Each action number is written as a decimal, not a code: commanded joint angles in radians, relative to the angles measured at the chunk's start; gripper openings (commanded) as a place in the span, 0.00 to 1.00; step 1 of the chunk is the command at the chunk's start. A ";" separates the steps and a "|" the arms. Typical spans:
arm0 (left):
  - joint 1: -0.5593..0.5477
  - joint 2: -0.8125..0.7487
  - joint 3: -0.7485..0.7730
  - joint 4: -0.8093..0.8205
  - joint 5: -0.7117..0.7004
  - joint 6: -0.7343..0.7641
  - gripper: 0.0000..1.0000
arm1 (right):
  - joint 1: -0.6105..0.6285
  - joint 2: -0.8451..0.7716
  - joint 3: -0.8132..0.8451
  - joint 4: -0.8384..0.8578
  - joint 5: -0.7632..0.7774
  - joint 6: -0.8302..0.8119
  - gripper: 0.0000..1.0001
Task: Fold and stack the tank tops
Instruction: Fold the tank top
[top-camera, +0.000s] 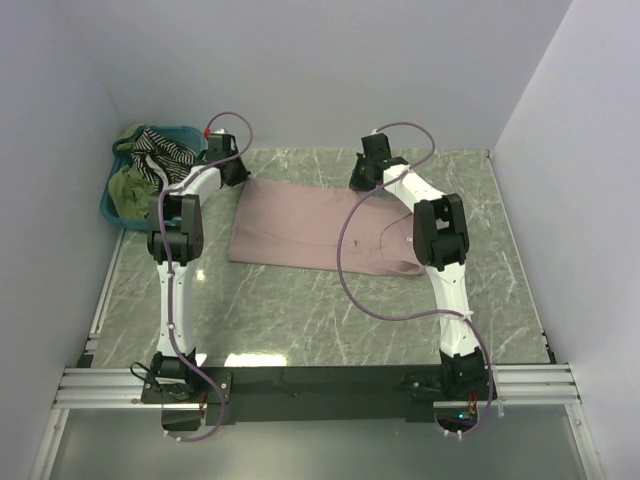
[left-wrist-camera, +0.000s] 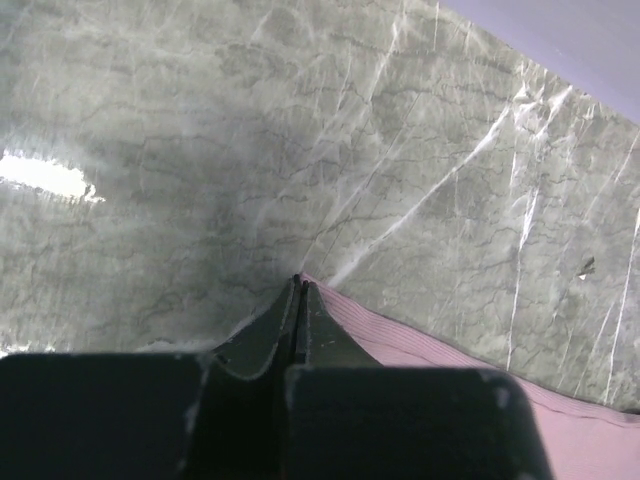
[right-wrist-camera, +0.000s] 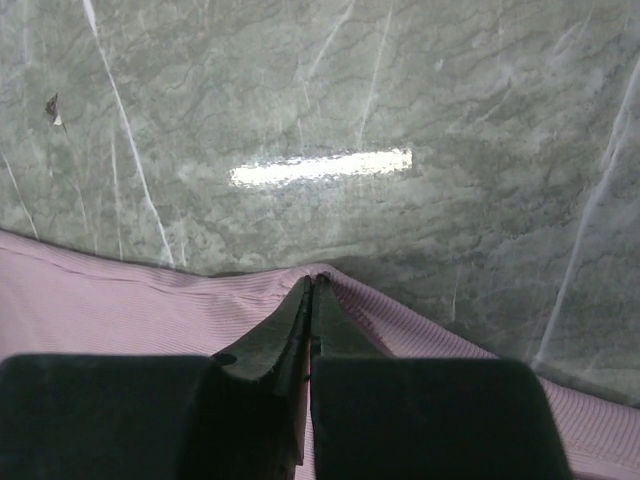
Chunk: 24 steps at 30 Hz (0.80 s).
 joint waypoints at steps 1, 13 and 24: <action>-0.005 -0.082 -0.048 0.067 -0.031 -0.030 0.00 | -0.008 -0.065 -0.042 0.051 0.027 -0.001 0.00; -0.005 -0.198 -0.206 0.213 -0.052 -0.062 0.01 | -0.008 -0.214 -0.226 0.205 0.065 -0.011 0.00; -0.004 -0.281 -0.320 0.281 -0.032 -0.071 0.01 | -0.008 -0.300 -0.341 0.245 0.062 -0.018 0.00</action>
